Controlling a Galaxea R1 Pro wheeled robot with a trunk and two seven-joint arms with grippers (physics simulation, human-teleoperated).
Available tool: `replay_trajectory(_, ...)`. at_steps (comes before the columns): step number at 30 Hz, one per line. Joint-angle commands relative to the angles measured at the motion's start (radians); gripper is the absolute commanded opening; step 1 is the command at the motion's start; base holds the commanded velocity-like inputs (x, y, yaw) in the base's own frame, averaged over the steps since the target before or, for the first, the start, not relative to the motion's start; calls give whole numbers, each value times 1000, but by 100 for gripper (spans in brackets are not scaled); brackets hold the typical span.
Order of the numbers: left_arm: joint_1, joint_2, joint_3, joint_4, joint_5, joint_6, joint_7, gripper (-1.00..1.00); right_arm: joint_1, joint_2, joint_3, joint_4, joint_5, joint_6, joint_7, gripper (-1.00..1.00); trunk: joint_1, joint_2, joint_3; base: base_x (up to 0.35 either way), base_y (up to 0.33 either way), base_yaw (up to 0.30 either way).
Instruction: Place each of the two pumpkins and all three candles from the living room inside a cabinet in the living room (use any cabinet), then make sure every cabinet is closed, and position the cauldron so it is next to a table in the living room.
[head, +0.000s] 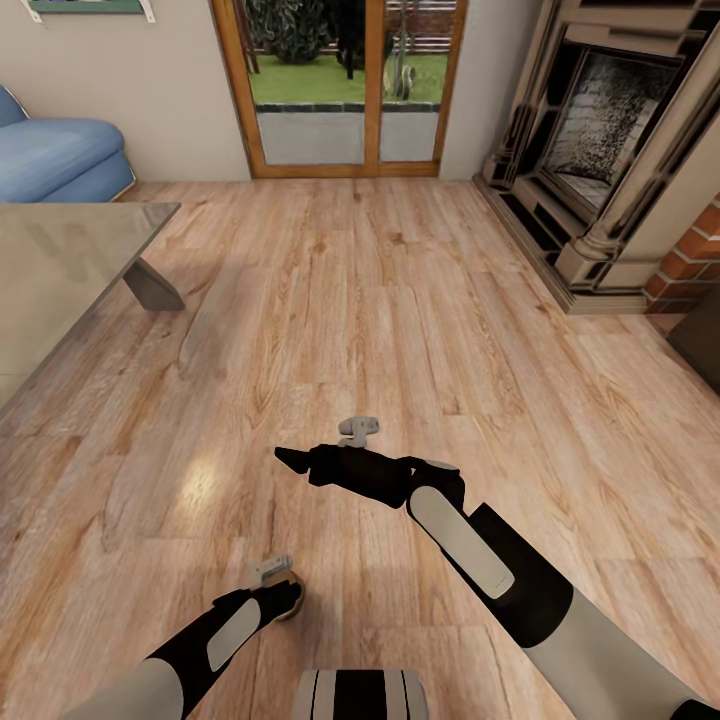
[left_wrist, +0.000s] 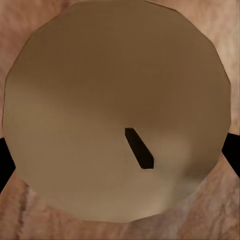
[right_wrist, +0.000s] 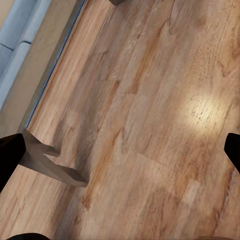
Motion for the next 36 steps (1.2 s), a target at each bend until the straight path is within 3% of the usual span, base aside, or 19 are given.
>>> replay_trajectory(1, 0, 1, -7, -3, 8, 1, 8, -100, -1, -1, 2, -1, -11, 0, -10, 100, 0, 0, -1, 0, 0, 0)
replay_trajectory(24, 0, 12, -5, -3, 9, 1, 7, -100, -1, -1, 2, -1, -10, 1, -10, 100, 0, 0, -1, 0, 0, 0)
replay_trajectory(36, 0, 23, 5, -3, 9, 5, 8, -100, -1, -1, 2, 1, -10, 0, -10, 100, -6, 2, 46, 0, 0, 0)
